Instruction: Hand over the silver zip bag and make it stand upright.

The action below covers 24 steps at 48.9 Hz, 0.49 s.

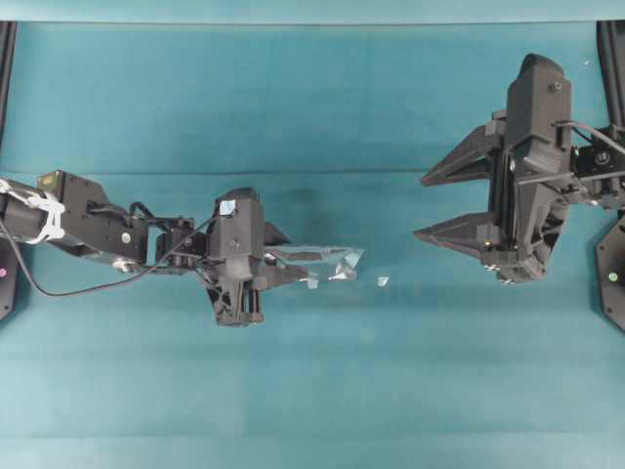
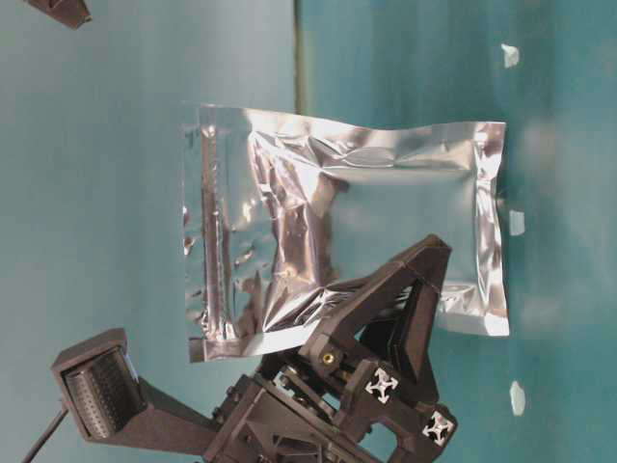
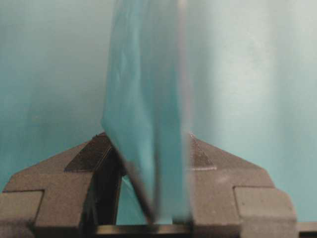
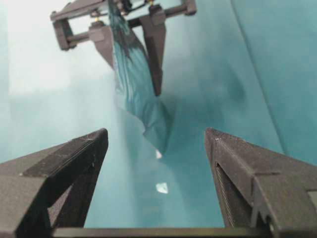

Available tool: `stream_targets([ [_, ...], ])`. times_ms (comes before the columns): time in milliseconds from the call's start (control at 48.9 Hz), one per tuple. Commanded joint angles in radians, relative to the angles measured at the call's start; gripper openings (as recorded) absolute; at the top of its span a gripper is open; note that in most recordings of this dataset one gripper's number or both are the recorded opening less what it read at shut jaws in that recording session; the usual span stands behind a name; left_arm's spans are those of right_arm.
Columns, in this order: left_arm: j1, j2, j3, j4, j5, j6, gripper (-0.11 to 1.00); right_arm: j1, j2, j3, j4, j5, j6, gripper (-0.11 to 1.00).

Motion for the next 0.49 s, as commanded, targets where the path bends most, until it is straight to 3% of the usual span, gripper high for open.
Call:
stream_targets([
  [0,-0.005,0.002,-0.003,0.003,-0.006,-0.002,0.22,0.002,-0.003,-0.009,-0.003,-0.008,0.011,0.91],
  [470,-0.014,0.002,0.000,0.003,-0.008,-0.002,0.22,0.003,-0.003,-0.009,-0.002,-0.008,0.012,0.91],
])
